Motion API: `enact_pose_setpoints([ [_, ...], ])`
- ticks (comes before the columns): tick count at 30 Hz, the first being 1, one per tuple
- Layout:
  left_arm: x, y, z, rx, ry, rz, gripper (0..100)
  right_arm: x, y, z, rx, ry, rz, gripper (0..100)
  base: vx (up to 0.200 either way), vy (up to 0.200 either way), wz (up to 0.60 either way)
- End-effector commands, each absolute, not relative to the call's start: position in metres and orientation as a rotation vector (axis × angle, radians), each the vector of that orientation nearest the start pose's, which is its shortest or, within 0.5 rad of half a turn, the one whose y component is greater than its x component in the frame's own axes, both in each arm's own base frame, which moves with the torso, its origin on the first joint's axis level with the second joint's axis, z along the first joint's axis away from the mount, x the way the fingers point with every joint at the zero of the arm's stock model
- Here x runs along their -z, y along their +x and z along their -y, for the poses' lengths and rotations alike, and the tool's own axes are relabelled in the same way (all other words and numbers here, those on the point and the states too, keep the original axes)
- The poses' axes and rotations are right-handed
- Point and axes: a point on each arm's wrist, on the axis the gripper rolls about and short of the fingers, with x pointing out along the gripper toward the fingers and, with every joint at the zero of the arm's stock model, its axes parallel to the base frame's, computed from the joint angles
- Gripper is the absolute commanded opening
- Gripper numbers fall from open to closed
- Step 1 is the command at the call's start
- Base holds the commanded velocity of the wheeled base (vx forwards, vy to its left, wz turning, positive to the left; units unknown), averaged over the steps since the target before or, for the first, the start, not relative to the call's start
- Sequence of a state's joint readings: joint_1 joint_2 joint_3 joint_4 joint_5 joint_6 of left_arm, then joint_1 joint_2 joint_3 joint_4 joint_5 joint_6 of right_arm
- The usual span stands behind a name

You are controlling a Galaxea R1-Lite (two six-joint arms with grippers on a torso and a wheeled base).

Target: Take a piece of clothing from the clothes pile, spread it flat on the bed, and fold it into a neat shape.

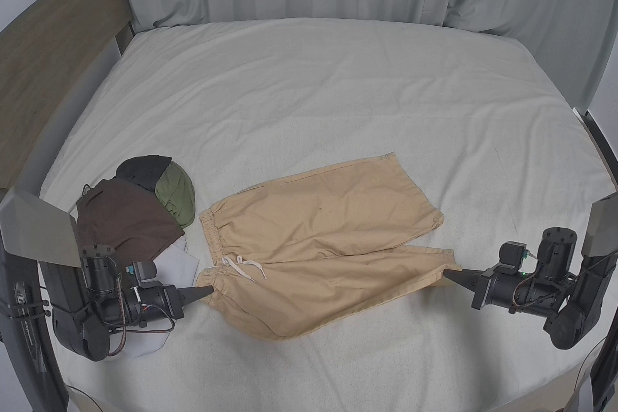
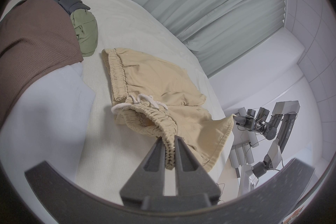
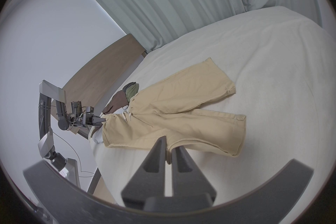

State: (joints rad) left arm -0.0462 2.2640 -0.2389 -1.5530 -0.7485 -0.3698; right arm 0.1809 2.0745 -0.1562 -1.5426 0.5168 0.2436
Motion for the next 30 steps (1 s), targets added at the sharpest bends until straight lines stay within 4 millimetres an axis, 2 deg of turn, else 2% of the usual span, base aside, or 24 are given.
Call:
enact_pose_setpoints([
  [1,0.003,0.268,0.028,0.69,-0.511,-0.593,0,-0.039,0.243,-0.055,-0.641,0.294,-0.448,0,0.0,0.0,0.0],
  [30,-0.004,0.285,0.027,0.615,-0.552,-0.541,0,-0.063,0.241,-0.056,-0.657,0.298,-0.353,0,0.0,0.0,0.0],
])
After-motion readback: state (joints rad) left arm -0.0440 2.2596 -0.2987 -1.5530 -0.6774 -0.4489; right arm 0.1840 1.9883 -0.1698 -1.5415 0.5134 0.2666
